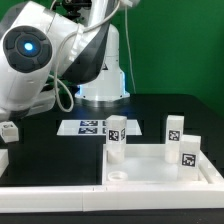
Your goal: Assemble square table
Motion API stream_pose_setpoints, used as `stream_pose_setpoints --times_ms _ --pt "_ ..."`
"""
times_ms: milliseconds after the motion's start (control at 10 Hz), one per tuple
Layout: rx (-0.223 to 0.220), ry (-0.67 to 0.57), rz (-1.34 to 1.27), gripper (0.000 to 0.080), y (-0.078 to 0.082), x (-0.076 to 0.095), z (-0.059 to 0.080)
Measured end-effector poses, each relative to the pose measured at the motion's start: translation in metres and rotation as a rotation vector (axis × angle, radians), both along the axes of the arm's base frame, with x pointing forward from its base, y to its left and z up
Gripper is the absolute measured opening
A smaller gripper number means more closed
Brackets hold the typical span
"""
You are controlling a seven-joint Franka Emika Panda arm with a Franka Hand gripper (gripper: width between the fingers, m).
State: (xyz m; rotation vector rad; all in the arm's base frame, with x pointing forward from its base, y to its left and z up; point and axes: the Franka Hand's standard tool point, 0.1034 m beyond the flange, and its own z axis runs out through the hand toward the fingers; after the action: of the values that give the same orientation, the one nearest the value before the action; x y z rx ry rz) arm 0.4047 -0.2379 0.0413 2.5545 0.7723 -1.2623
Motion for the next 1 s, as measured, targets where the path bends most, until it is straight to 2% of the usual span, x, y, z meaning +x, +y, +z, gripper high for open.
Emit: stream_pose_setpoints --times_ms 100,300,400,500,600,700,800,1000 --pt "-0.045 -0.055 -0.034 0.0649 0.001 -0.006 -0.012" --pt "-0.176 -0.015 -0.198 0.0649 0.006 -0.037 -0.024" --pt "-0.171 -0.002 -0.187 0.0649 0.013 -0.046 -0.032" --pt "-0.151 0.002 -0.174 0.0649 0.012 -0.055 -0.037" --pt "-0.15 0.004 -0.18 0.0649 0.006 -0.058 -0.037" --pt "-0.149 0.004 -0.177 0.0649 0.008 -0.057 -0.037" --pt "-0.149 0.004 -0.177 0.0612 0.008 -0.057 -0.037" --pt "-0.149 0.004 -0.177 0.0342 0.008 -0.057 -0.037"
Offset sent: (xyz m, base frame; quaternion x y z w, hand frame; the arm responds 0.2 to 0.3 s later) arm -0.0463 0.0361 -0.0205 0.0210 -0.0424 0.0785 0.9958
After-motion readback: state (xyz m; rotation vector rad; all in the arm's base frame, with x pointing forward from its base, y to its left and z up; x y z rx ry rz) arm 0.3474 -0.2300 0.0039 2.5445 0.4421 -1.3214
